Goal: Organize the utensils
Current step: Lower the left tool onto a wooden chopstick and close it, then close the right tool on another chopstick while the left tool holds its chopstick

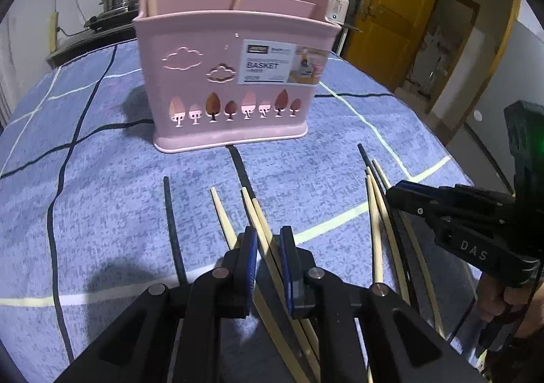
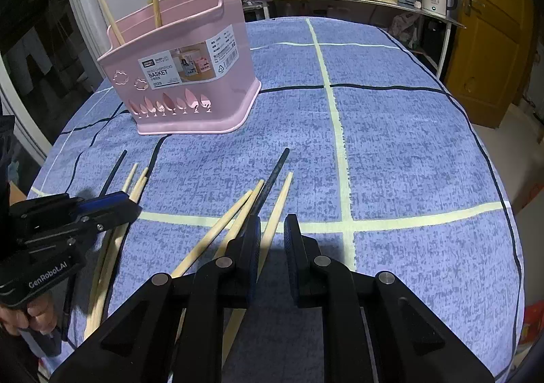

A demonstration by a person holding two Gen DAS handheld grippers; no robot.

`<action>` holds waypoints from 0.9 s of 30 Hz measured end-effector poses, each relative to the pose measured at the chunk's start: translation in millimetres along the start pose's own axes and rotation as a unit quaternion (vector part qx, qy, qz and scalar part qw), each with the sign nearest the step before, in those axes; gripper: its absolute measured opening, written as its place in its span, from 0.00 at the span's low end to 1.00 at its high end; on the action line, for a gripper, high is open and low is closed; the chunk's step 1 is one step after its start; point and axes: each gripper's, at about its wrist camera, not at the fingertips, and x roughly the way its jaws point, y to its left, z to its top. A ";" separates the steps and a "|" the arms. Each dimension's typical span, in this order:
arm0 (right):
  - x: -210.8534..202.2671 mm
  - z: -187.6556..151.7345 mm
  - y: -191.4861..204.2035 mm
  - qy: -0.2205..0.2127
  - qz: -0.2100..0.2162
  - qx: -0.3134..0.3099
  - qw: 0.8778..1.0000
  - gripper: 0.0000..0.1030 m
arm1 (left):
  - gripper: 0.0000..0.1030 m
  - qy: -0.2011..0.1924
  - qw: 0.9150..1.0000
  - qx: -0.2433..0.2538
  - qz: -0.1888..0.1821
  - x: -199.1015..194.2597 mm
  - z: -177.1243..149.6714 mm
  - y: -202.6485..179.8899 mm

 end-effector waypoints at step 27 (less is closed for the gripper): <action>0.7 1.8 0.6 0.002 -0.002 -0.005 1.000 0.14 | 0.08 -0.004 1.000 0.004 0.016 -7.9 6.2 4.5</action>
